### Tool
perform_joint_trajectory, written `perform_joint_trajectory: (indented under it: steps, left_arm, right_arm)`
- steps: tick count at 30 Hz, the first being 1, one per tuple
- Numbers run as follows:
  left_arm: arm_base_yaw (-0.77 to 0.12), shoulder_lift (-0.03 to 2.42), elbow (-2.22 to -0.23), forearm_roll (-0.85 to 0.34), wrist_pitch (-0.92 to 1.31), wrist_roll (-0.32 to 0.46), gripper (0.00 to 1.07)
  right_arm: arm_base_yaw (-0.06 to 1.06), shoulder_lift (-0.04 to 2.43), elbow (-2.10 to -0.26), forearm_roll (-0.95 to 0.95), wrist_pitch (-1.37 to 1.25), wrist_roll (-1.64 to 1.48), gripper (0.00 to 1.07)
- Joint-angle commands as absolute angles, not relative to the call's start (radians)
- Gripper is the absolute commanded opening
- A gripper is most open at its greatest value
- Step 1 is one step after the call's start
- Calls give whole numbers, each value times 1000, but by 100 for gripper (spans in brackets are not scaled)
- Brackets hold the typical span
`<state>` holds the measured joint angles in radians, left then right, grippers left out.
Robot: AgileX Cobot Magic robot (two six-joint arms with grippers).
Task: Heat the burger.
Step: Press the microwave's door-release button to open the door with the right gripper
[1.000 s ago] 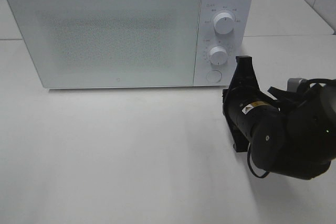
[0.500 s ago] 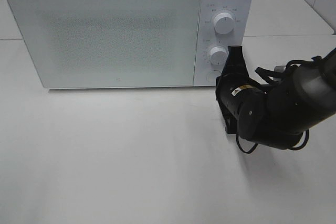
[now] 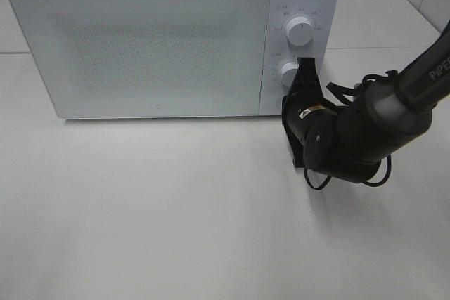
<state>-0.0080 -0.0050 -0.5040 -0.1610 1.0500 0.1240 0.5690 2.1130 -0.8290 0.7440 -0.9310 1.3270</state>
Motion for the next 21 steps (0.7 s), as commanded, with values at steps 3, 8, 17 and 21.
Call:
perform_joint_trajectory:
  steps: [3,8,17,21]
  left_arm:
    - [-5,-25,-501,-166,1039,124,100]
    - [-5,-25,-501,-166,1039,124,100]
    - [-5,-25,-501,-166,1039,124,100]
    - [-5,-25,-501,-166,1039,124,100]
  right_arm:
    - [550,2140,-863,735,-935,1334,0]
    - [540,2149,-889,713,-938,1334,0]
    - [539,2154,-928,706,-1045,1330,0]
    - [539,2154,-957,708,-1063,1324,0]
